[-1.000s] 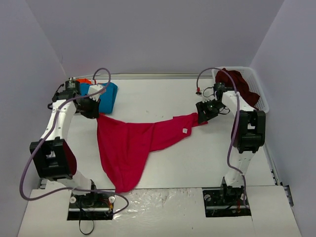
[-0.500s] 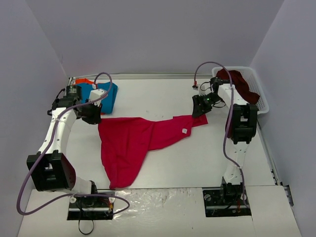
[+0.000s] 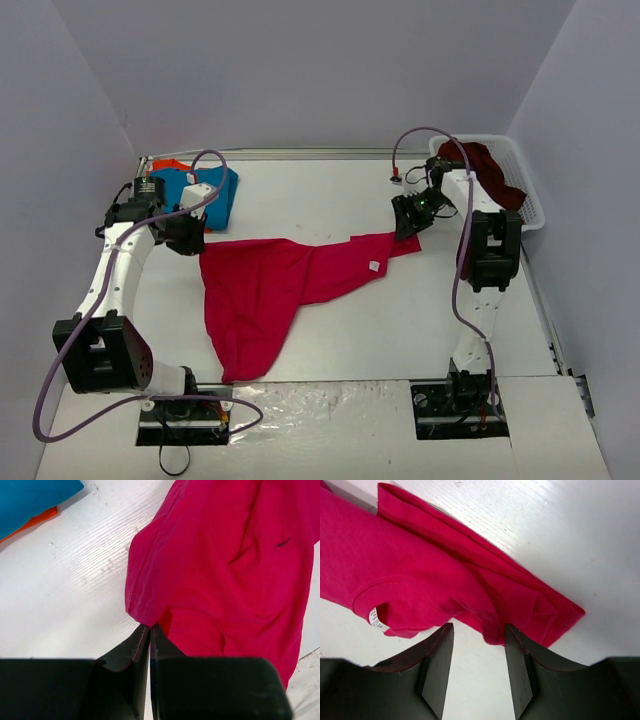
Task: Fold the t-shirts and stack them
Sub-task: Flatten out the tshirt
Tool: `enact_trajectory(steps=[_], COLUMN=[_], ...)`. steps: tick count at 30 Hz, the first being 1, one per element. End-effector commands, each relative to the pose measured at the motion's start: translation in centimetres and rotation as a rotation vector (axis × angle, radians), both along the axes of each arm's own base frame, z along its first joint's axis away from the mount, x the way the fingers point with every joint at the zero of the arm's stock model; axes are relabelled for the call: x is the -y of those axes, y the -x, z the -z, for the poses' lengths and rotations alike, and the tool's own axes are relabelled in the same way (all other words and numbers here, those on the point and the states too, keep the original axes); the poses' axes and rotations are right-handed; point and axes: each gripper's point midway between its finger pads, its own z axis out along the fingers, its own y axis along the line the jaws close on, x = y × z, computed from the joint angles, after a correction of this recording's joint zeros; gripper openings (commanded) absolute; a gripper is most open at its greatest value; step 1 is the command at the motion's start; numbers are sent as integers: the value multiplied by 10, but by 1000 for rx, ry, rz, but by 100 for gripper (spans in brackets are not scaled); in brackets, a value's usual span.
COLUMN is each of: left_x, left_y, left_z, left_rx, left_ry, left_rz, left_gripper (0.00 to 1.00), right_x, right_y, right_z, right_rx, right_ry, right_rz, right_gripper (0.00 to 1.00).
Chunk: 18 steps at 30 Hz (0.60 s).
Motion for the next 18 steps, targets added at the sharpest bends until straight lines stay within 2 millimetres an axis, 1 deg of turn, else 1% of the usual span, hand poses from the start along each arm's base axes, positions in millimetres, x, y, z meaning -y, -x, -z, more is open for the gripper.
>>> enact_trajectory(steps=[1,2,4,8,14,18], left_x=[3,2,2,3,4,4], left_y=[6,6,7,9,13,15], left_z=[-20,-22,-26,-26,-21,-14], left_rx=[39,45,56,51,35,23], left_ry=[16,14,12,15,19,21], left_rz=[-9,-10,-12,-7,4,3], left_gripper=[2,2,2,2,2,2], right_x=[10,12,14,16,16,17], right_y=[7,8,8,12,15,9], right_z=[-32,-30,-32,-22,4,18], right_rx=[45,38,54,41,-9,-10], right_ry=[65,76,86,99,117,133], right_rz=[5,13,18,15,-3,-7], right_gripper=[40,40,40,40,40,38])
